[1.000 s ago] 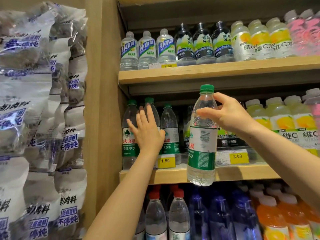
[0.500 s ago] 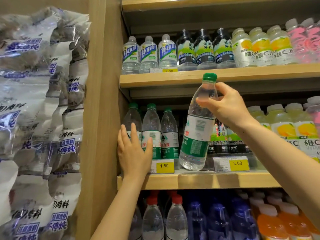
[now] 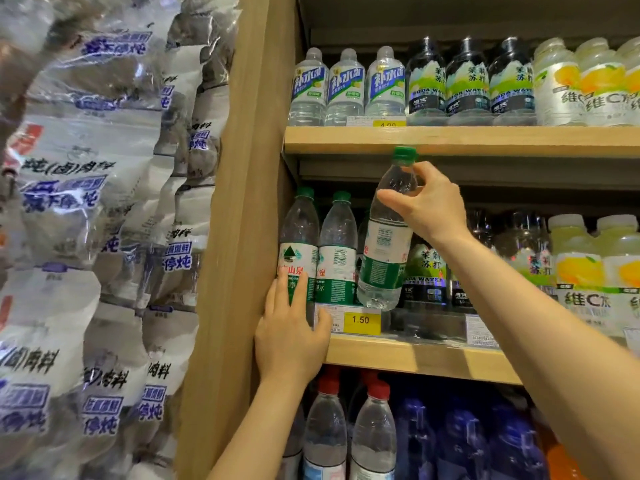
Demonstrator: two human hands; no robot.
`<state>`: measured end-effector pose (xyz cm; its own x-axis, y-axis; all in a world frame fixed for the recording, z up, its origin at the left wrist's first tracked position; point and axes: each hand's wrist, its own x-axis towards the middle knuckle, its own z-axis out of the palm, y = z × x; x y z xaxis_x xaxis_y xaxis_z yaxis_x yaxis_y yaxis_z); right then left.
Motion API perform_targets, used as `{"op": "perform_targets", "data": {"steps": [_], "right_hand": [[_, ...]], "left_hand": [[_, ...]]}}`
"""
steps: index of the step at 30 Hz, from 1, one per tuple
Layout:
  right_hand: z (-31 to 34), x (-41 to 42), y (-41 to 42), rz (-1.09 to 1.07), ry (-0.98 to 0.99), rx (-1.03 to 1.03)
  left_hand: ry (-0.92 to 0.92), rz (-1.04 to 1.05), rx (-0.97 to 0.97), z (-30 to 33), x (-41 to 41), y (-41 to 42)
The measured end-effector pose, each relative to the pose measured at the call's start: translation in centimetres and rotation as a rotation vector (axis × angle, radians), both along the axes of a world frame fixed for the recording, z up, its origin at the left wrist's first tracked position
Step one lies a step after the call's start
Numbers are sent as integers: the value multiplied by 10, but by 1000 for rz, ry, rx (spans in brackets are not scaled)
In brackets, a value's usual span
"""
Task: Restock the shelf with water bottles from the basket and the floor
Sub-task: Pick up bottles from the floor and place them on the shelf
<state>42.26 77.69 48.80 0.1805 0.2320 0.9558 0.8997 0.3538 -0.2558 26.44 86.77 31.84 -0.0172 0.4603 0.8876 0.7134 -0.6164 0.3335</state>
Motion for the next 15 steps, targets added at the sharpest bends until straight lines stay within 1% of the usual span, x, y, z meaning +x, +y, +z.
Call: {"op": "perform_targets", "data": {"steps": [9, 15], "right_hand": [[-9, -2, 25, -84, 80, -138], [-23, -10, 44, -199, 35, -246]], "left_hand": [[-13, -6, 27, 0, 1, 2], [-19, -11, 36, -1, 0, 2]]}}
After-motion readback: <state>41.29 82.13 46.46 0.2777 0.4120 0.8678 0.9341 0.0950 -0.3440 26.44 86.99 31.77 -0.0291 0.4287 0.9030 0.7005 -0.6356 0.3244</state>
